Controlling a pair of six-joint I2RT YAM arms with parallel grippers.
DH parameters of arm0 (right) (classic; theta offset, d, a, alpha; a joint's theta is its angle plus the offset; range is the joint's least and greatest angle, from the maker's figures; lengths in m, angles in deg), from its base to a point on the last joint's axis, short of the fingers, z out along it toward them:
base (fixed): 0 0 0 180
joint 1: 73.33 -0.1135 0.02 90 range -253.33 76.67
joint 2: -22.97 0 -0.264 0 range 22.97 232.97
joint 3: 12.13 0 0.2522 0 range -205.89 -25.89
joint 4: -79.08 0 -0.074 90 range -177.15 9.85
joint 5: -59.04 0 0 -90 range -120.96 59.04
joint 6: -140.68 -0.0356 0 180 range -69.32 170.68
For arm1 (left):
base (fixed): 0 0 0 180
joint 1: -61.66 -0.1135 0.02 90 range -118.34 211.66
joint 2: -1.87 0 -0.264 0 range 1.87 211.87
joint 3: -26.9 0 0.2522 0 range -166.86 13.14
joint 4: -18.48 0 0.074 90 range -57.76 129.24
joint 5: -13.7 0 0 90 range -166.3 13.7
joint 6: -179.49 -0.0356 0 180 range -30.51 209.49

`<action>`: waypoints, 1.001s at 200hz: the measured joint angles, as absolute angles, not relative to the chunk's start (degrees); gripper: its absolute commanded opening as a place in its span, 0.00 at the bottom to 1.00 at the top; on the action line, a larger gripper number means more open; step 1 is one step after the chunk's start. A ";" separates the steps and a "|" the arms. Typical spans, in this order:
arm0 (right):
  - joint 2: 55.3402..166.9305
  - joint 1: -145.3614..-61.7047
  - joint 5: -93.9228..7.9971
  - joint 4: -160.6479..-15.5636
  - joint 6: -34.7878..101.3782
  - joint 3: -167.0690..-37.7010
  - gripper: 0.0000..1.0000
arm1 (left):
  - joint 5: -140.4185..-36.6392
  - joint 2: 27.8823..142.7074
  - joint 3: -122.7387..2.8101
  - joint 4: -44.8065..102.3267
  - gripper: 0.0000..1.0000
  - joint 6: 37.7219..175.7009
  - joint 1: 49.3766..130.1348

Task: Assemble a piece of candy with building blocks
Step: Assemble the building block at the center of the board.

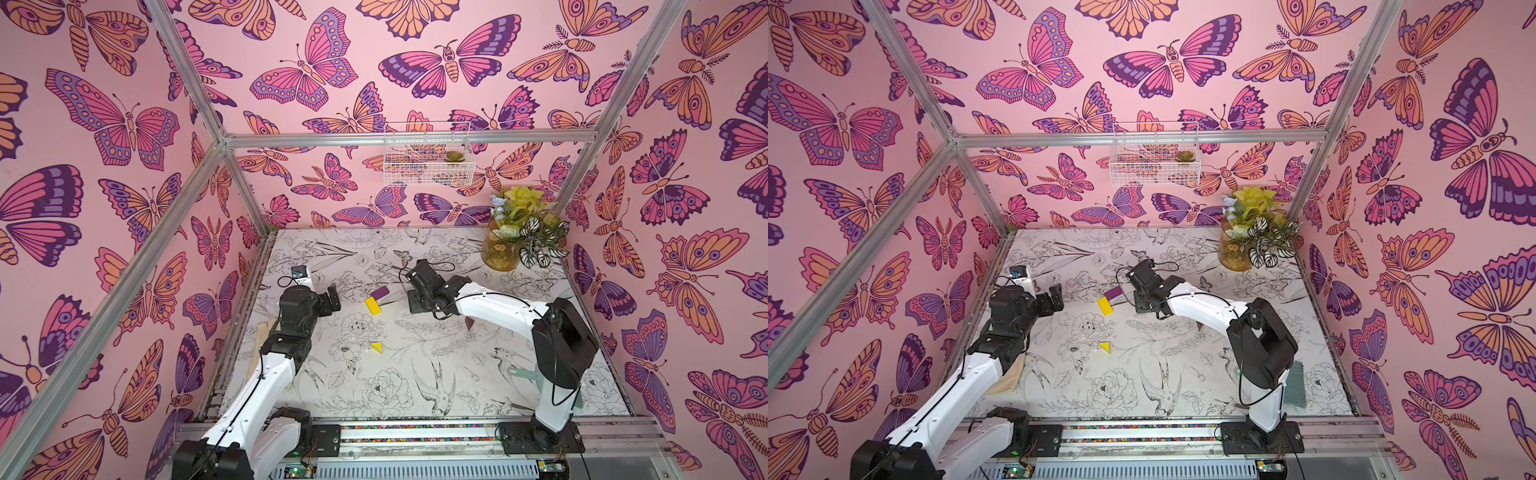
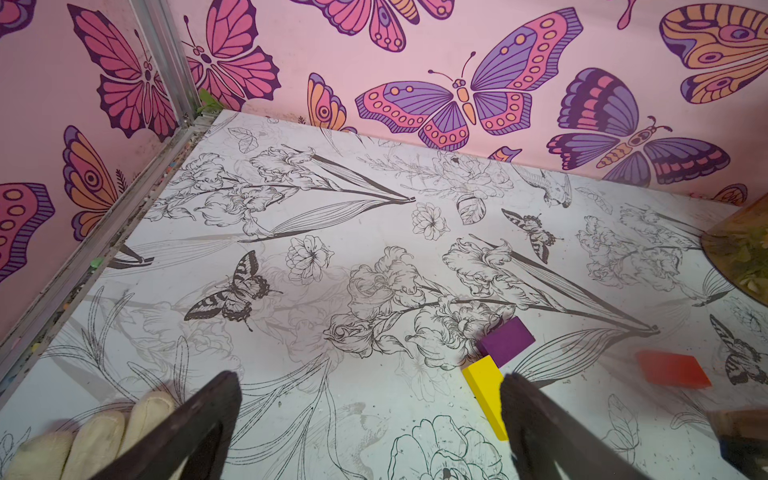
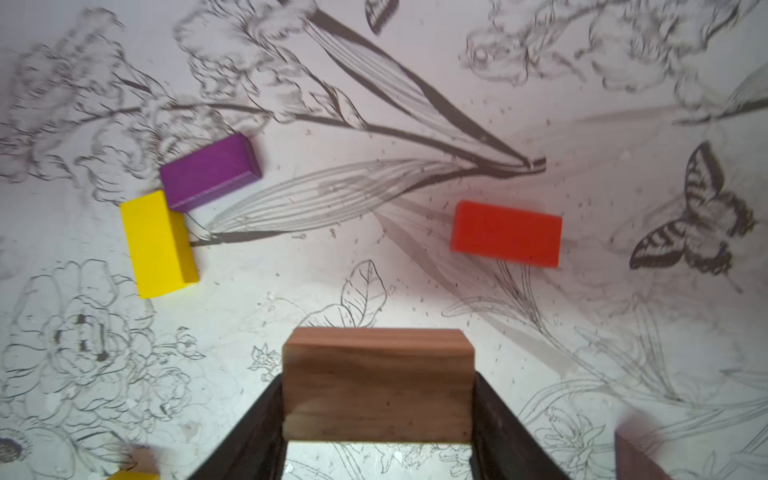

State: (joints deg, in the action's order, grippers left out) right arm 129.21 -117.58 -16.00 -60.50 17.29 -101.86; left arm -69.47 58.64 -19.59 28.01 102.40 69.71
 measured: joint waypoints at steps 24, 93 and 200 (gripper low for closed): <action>130.10 -115.85 -16.81 -60.46 14.06 -99.04 0.50 | -69.47 58.88 -19.59 27.99 1.00 102.42 69.71; 132.40 -111.46 -18.60 -62.31 11.70 -98.03 0.51 | -69.45 58.81 -19.59 27.97 1.00 102.40 69.71; 135.13 -110.87 -15.46 -62.10 15.41 -98.30 0.55 | -69.45 57.92 -19.59 27.97 1.00 102.40 69.71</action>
